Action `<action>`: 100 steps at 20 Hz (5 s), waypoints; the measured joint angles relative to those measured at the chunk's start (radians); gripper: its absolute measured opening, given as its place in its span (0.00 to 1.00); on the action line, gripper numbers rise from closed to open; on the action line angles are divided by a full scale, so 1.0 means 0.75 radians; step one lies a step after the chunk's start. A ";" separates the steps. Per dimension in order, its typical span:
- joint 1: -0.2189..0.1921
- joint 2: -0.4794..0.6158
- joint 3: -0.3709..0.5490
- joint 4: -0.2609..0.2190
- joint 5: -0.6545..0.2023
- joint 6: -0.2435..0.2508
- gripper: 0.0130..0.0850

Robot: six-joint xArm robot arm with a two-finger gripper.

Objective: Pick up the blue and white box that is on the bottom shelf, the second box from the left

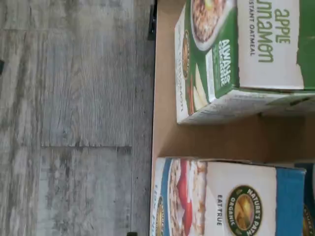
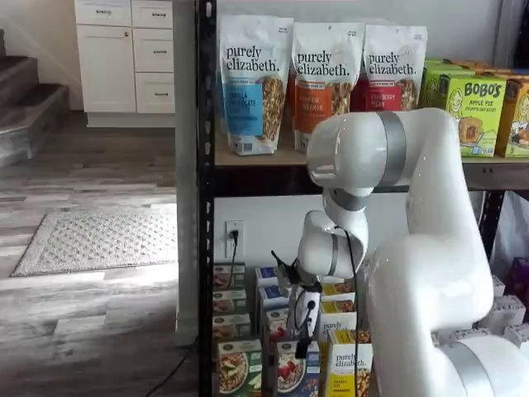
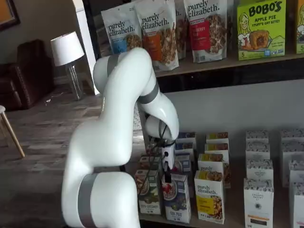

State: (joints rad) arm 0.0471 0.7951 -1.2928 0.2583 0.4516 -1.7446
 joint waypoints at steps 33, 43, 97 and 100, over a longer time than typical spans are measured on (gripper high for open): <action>-0.004 0.230 -0.257 -0.171 0.070 0.149 1.00; -0.006 0.262 -0.272 -0.233 0.056 0.199 1.00; 0.003 0.044 0.039 -0.151 -0.012 0.130 0.50; 0.011 -0.024 0.131 -0.123 -0.034 0.111 0.50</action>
State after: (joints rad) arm 0.0553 0.7772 -1.1947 0.1660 0.4259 -1.6617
